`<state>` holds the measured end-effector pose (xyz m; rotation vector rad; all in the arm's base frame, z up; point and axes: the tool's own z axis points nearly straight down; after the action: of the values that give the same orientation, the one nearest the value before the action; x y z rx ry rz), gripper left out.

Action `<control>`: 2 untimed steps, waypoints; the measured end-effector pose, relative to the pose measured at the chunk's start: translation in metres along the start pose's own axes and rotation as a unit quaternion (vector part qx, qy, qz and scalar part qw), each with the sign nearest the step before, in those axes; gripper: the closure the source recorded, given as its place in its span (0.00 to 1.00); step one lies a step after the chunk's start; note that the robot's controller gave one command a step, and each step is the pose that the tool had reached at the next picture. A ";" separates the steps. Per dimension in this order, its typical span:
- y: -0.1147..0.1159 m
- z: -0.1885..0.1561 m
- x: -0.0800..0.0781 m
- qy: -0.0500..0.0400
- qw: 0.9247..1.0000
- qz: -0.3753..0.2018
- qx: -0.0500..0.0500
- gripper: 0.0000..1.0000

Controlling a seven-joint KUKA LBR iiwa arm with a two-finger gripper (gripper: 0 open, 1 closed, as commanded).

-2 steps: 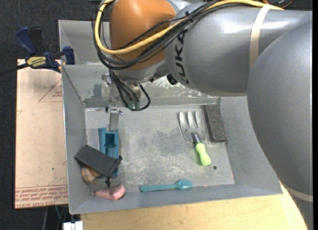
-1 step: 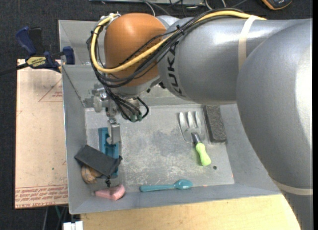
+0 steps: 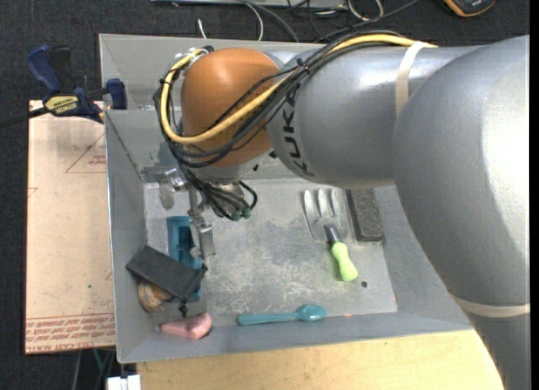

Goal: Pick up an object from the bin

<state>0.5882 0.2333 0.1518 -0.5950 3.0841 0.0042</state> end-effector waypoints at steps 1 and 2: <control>0.005 0.011 0.018 -0.001 0.996 0.087 -0.001 0.00; 0.006 0.022 0.016 -0.002 0.999 0.040 -0.001 0.00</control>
Offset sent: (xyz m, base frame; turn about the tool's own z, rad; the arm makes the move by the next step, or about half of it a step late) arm -0.0119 -0.0006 -0.0420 -0.4309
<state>0.5716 0.2331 0.1294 -0.4703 3.1022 0.0068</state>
